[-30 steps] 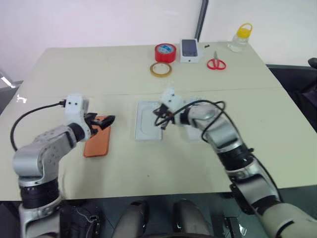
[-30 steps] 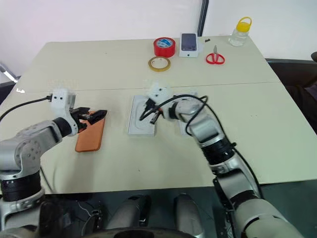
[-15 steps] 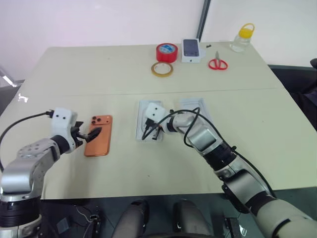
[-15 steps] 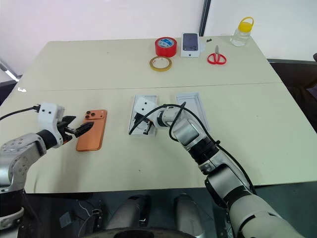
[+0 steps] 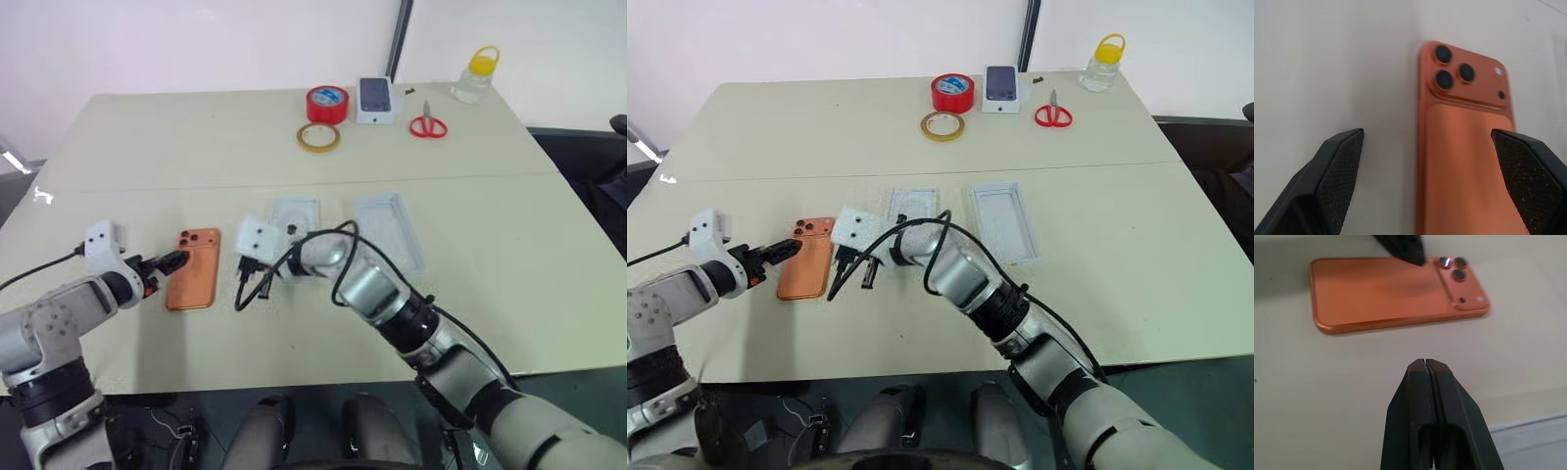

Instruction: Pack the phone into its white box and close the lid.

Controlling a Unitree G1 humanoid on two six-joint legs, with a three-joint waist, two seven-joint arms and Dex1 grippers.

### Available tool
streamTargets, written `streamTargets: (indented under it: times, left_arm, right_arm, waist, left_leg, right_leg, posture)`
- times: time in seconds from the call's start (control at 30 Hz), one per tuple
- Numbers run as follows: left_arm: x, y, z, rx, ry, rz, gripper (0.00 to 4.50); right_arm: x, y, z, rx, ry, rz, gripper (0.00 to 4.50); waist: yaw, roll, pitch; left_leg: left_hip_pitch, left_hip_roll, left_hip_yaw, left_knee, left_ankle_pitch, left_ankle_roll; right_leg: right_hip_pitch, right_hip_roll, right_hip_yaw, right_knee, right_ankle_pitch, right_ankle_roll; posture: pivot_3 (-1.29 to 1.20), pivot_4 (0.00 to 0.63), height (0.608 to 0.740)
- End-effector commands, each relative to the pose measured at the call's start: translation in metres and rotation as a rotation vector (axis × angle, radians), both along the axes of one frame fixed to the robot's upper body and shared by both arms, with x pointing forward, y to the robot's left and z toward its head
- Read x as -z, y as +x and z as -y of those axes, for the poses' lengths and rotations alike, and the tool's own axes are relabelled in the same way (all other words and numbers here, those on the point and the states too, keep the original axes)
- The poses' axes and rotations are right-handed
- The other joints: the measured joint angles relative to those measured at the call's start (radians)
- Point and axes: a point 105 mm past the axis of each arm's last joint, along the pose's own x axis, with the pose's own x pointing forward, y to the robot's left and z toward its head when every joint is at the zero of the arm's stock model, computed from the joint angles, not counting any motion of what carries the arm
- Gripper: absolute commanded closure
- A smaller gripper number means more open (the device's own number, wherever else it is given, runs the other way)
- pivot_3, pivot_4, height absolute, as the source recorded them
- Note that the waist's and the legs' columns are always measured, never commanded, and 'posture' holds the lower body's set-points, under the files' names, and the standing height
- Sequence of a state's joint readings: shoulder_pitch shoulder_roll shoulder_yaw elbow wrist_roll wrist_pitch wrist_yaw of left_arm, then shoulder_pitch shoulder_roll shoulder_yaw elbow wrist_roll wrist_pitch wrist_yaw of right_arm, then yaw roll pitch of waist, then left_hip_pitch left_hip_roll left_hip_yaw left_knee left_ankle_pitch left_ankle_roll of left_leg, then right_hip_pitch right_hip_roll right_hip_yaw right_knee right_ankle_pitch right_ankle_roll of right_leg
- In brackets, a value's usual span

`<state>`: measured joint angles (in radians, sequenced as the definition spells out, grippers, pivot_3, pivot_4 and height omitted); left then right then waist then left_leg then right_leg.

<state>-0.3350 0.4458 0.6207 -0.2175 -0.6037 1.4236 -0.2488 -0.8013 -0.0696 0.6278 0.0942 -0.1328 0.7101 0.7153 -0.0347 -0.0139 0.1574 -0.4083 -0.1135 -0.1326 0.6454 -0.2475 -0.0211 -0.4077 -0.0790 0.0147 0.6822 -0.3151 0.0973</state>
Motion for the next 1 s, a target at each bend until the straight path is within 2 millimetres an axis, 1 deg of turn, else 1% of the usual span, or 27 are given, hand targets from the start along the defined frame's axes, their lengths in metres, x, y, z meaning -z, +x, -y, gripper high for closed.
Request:
streamTargets:
  times: [0.03, 0.17, 0.3, 0.43, 0.6, 0.83, 1.0]
  left_arm:
    - [0.015, -0.008, 0.033, 0.126, -0.065, -0.087, 0.14]
    - [0.021, -0.014, 0.051, 0.165, -0.094, -0.11, 0.14]
    - [0.023, -0.017, 0.059, 0.17, -0.14, -0.112, 0.14]
    - [0.024, -0.019, 0.072, 0.206, -0.163, -0.108, 0.14]
    - [0.023, -0.019, 0.085, 0.231, -0.193, -0.094, 0.14]
    - [0.025, -0.022, 0.096, 0.251, -0.248, -0.087, 0.14]
    - [0.02, -0.021, 0.101, 0.259, -0.313, -0.058, 0.14]
  right_arm:
    - [-0.01, 0.0, -0.008, -0.013, -0.009, 0.035, 4.5]
    - [-0.004, 0.001, -0.008, -0.017, -0.063, 0.04, 4.5]
    - [0.002, 0.001, -0.01, -0.028, -0.11, 0.037, 4.5]
    - [0.01, 0.004, -0.011, -0.042, -0.179, 0.061, 4.5]
    - [0.014, 0.007, -0.012, -0.05, -0.212, 0.077, 4.5]
    - [0.016, 0.007, -0.015, -0.055, -0.216, 0.087, 4.5]
    - [0.016, 0.008, -0.015, -0.051, -0.208, 0.087, 4.5]
  waist:
    - [0.001, 0.0, 0.0]
    - [0.0, 0.001, -0.001]
    - [0.006, 0.001, -0.002]
    - [0.016, 0.002, -0.002]
    - [0.02, 0.002, -0.004]
    - [0.019, 0.003, -0.007]
    - [0.021, 0.005, -0.01]
  left_leg:
    - [0.0, 0.0, 0.0, 0.0, 0.0, 0.0]
    - [0.0, 0.0, 0.0, 0.0, 0.0, 0.0]
    - [0.001, 0.0, 0.0, 0.0, 0.0, 0.0]
    - [0.001, 0.0, 0.0, 0.0, 0.0, 0.0]
    - [0.001, -0.001, 0.0, 0.0, 0.0, 0.0]
    - [0.002, -0.001, 0.0, 0.0, 0.0, 0.0]
    - [0.002, -0.001, 0.0, 0.0, 0.0, 0.0]
  right_leg:
    - [0.0, 0.0, 0.0, 0.0, 0.0, 0.0]
    - [0.0, 0.0, 0.0, 0.0, 0.0, 0.0]
    - [0.001, 0.0, 0.0, 0.0, 0.0, 0.0]
    - [0.001, 0.0, 0.0, -0.001, 0.0, 0.0]
    - [0.001, -0.001, 0.0, -0.001, 0.0, 0.0]
    - [0.002, -0.001, 0.0, -0.001, 0.0, 0.0]
    - [0.002, -0.001, 0.0, -0.001, 0.0, 0.0]
  posture:
    - [0.0, 0.15, 0.74]
    - [0.0, 0.15, 0.74]
    - [0.0, 0.15, 0.74]
    - [0.0, 0.15, 0.74]
    - [0.0, 0.15, 0.74]
    - [0.0, 0.15, 0.74]
    - [0.0, 0.15, 0.74]
